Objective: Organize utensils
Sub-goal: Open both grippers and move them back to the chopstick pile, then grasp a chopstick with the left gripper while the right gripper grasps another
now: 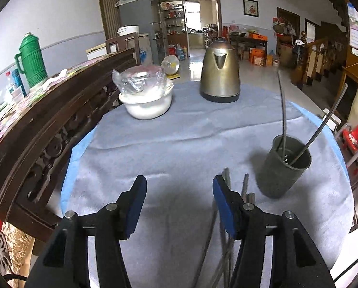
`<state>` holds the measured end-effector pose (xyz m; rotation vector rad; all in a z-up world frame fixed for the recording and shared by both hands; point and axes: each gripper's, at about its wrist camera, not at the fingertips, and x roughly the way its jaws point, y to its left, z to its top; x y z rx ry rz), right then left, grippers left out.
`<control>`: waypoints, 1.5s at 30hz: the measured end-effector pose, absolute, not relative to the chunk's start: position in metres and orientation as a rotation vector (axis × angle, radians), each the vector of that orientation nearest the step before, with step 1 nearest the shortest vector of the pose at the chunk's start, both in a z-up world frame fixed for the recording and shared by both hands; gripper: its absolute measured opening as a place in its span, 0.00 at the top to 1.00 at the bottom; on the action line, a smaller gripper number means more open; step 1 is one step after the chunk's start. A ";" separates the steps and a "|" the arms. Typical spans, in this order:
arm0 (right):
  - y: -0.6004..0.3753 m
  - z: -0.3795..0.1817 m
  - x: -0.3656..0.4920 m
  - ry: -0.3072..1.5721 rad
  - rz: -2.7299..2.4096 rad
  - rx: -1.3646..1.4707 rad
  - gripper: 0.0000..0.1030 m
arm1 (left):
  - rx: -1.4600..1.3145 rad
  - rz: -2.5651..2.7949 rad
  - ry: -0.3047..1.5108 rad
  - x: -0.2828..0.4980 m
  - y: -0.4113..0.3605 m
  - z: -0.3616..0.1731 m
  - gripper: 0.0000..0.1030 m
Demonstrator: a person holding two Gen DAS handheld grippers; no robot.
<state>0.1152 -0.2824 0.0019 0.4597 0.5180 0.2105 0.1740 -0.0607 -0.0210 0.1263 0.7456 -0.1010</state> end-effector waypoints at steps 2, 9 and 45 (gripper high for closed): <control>-0.276 -0.003 0.115 0.538 0.224 0.461 0.56 | 0.122 -0.092 0.756 0.173 -0.055 -0.025 0.43; -0.254 -0.025 0.118 0.614 0.248 0.449 0.58 | 0.117 -0.078 0.789 0.172 -0.043 -0.038 0.43; -0.234 -0.107 0.136 0.882 0.285 0.500 0.58 | 0.136 -0.122 0.945 0.163 -0.046 -0.095 0.43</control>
